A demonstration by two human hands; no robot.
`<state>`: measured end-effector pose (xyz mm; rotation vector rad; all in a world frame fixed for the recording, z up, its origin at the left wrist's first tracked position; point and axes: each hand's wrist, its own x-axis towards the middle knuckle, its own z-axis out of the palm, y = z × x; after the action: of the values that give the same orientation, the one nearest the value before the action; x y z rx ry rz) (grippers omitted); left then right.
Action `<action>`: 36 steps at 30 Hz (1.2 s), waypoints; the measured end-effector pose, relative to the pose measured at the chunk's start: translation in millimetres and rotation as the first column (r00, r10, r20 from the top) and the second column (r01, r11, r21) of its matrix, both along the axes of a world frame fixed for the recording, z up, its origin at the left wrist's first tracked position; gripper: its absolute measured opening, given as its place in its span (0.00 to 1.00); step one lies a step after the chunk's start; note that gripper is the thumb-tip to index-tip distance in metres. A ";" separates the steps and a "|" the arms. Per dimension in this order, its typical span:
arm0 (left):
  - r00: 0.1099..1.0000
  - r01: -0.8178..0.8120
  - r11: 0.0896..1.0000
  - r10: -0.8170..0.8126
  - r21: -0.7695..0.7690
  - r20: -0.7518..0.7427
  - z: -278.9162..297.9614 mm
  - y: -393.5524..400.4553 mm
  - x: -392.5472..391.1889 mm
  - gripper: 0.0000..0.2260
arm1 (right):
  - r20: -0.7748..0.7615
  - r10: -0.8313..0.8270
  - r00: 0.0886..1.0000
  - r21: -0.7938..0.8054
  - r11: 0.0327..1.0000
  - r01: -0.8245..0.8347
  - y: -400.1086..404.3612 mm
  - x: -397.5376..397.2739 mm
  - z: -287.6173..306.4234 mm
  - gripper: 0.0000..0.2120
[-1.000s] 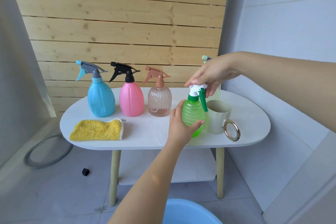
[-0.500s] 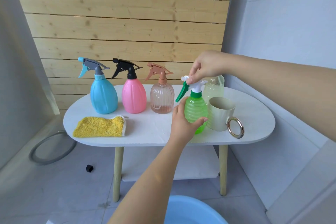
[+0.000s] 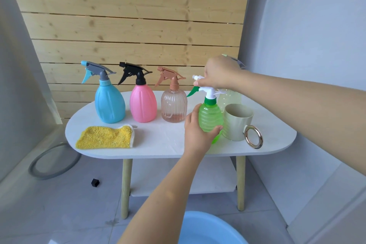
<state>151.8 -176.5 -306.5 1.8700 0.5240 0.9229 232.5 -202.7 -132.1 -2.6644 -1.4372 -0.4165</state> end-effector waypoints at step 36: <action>0.914 -0.150 0.977 0.195 0.149 -0.356 17.2 38.9 65.9 0.34 | -0.854 0.246 0.458 0.421 0.845 0.331 -12.3 59.2 -78.9 0.15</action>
<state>217.7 -137.5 -289.3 2.1474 0.8922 0.7265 291.7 -215.0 -211.0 -1.8595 -0.7118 0.5082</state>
